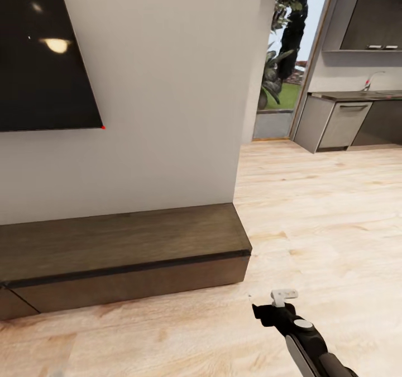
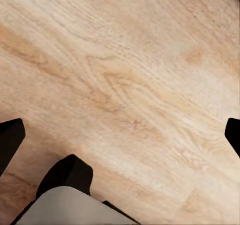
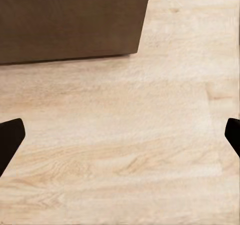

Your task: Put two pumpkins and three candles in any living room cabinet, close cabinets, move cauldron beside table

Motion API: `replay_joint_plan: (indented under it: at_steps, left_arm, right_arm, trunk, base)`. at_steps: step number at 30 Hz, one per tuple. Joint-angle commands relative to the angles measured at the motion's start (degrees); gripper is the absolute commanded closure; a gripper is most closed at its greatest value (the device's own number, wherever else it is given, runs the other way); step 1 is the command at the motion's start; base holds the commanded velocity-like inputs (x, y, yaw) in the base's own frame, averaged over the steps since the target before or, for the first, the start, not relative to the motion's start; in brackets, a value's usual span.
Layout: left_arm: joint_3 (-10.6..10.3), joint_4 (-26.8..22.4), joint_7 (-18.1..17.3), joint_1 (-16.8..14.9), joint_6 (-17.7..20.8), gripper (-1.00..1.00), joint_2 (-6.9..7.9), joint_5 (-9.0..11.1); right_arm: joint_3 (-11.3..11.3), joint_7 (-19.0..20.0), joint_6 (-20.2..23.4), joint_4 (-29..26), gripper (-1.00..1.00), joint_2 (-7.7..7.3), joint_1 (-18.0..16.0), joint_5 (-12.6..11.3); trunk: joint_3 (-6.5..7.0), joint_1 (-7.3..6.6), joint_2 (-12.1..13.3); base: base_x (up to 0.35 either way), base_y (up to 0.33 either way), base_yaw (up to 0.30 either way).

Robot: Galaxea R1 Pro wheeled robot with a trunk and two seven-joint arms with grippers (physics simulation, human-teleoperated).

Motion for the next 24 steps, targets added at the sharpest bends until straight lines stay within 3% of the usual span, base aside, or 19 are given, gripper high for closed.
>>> replay_joint_plan:
  at_steps: [1, 8, 18, 20, 24]
  left_arm:
    - [0.0, 0.3, 0.02, 0.51, -0.76, -1.0, 0.14, 0.06]
    - [-0.08, 4.37, 0.13, 2.57, -3.86, -1.0, 0.61, -0.02]
    - [-0.08, 4.73, 0.12, 2.66, -4.14, -1.0, 0.64, -0.04]
    - [-0.19, 5.91, 0.16, 2.82, -5.11, -1.0, 0.65, -0.02]
    - [-0.36, 6.74, 0.18, 2.9, -5.8, -1.0, 0.63, 0.0]
  right_arm:
    - [0.03, 0.05, -0.07, 0.64, -1.0, -0.33, 0.34, -0.01]
    - [-0.1, 0.23, -2.79, 4.82, -1.0, -1.8, 1.99, -0.03]
    - [-0.14, 0.29, -2.95, 5.35, -1.0, -2.0, 2.05, -0.07]
    - [-0.21, 4.57, -3.33, 8.74, -1.0, -3.36, 2.15, -0.16]
    - [-0.15, 3.15, -3.0, 11.33, -1.0, -2.7, 2.43, -0.21]
  trunk:
    - [0.0, 0.0, 0.0]
    - [0.01, 0.0, 0.0]
    - [0.01, 0.0, 0.0]
    - [0.01, 0.0, 0.0]
    - [0.01, 0.0, 0.0]
  base:
    - [0.0, 0.0, 0.0]
    - [0.0, 0.0, 0.0]
    - [0.0, 0.0, 0.0]
    - [0.0, 0.0, 0.0]
    - [0.0, 0.0, 0.0]
